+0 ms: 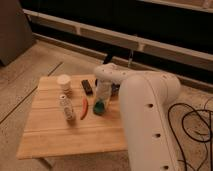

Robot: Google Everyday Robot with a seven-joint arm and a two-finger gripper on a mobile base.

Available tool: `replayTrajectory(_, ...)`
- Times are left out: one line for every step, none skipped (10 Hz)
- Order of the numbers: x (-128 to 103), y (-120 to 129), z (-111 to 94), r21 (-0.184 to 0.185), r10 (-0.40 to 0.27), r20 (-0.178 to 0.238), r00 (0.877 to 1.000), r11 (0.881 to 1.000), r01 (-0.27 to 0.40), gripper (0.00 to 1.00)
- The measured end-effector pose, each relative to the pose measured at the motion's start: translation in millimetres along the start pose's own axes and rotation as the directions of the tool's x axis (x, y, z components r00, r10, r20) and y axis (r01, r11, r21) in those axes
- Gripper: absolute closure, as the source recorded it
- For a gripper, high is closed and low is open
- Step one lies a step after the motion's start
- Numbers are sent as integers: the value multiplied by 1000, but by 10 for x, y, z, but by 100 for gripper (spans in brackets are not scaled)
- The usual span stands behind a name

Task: Wipe the white sponge on the table

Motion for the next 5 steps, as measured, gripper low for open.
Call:
replayTrajectory(-5, 112, -44, 0, -18, 23, 1000, 1000, 18, 89)
replayTrajectory(-2, 228, -59, 3, -33, 39, 999, 999, 33, 89)
replayTrajectory(1, 295, -72, 5, -41, 50, 998, 999, 41, 89)
replayTrajectory(27, 340, -39, 13, -46, 50, 998, 999, 46, 89)
replayTrajectory(76, 342, 46, 22, -42, 33, 999, 999, 42, 89)
